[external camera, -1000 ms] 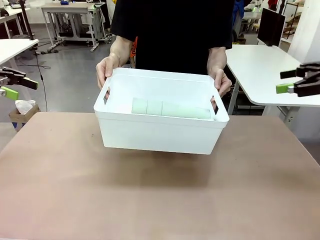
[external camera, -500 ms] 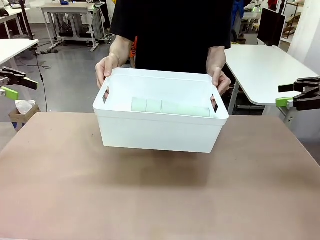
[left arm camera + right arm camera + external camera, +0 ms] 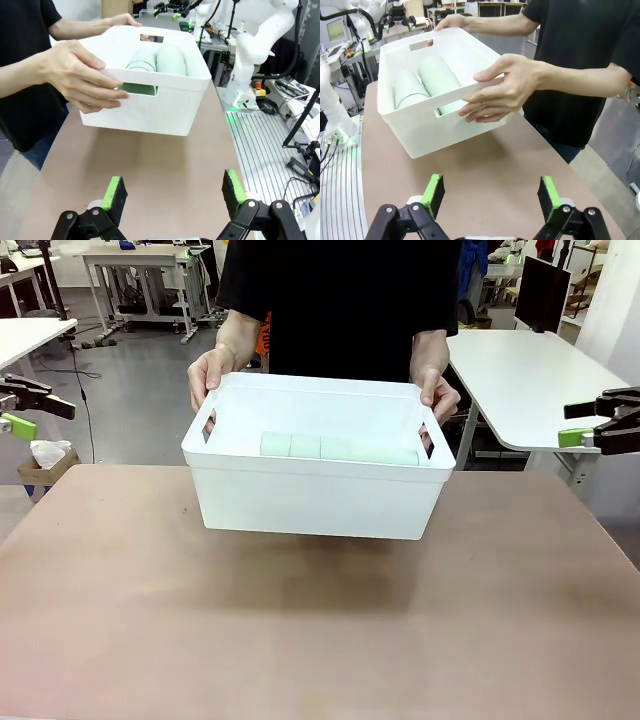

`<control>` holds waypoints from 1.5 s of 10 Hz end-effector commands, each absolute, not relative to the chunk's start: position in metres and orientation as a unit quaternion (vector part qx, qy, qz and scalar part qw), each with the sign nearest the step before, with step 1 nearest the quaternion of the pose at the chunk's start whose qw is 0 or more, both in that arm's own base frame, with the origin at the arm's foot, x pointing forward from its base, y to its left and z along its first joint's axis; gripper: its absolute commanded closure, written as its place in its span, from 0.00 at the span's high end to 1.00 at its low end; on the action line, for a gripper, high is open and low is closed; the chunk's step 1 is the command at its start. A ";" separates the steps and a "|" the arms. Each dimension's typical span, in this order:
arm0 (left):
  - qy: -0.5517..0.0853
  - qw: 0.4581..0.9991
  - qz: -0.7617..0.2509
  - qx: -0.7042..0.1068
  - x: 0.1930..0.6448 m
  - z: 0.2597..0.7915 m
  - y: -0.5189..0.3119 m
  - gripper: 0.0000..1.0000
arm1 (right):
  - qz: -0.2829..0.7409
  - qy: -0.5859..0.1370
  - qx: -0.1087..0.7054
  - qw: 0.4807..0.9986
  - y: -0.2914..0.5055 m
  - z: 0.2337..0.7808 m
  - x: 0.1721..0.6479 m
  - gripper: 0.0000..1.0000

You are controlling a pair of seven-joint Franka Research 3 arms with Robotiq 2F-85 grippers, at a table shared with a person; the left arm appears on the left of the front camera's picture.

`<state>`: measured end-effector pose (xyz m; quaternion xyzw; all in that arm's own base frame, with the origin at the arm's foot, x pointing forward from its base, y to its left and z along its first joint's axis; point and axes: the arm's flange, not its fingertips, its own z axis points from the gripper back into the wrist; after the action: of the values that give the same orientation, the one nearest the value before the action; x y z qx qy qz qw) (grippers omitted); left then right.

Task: Stack the cups and store them in the basket.
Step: Place the stack of Reusable plastic cups into the Pantry Basket.

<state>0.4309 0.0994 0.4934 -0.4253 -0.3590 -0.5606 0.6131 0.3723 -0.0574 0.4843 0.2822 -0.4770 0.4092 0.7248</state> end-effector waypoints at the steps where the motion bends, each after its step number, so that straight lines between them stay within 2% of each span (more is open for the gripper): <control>1: -0.362 0.613 -0.559 -0.425 0.429 0.495 0.097 1.00 | 0.407 -0.487 0.287 0.718 -0.057 0.484 0.376 1.00; 15: -0.362 0.613 -0.559 -0.425 0.429 0.495 0.097 1.00 | 0.407 -0.487 0.287 0.718 -0.057 0.484 0.376 1.00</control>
<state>0.4309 0.0994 0.4933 -0.4253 -0.3590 -0.5606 0.6131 0.3717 -0.0577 0.4842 0.2842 -0.4745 0.4082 0.7263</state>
